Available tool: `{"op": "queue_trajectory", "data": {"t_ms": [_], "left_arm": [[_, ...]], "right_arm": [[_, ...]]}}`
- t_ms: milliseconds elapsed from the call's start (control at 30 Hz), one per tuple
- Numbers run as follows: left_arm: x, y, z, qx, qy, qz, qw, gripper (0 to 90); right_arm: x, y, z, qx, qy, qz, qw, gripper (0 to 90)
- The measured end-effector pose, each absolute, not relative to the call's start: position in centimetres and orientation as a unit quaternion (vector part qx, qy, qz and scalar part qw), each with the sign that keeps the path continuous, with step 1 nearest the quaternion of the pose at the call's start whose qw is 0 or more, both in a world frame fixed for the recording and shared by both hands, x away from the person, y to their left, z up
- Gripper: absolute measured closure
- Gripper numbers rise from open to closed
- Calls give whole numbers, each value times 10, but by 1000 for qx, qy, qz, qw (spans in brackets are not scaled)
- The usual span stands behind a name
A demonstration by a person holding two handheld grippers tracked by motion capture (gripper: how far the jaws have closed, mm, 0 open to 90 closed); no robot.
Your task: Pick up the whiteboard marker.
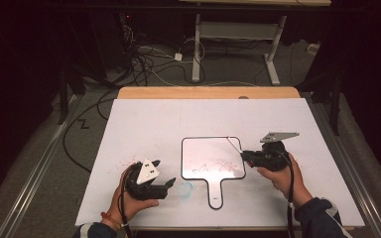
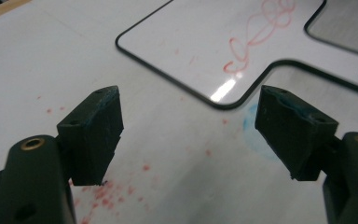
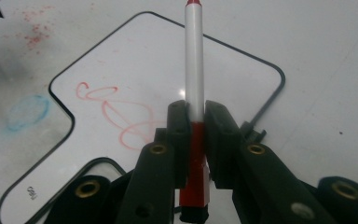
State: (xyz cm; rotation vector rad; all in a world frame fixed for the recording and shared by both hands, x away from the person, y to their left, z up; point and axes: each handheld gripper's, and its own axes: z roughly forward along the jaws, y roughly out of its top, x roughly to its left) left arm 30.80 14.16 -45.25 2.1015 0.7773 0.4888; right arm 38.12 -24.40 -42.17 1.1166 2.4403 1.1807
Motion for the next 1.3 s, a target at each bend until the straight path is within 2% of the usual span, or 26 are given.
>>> {"op": "queue_trajectory", "data": {"t_ms": [467,833,1000,1300], "left_arm": [[333,90,-422,793,306,105,516,318],[350,54,-417,778,293,46,554,445],[352,47,-417,774,282,35,566,593],[352,43,-417,767,263,27,585,747]], "right_arm": [[347,-207,-410,286,824,477,108,815],[338,-196,-415,251,826,489,125,815],[336,-193,-415,247,826,490,133,816],[334,-187,-419,249,829,481,140,814]]}}
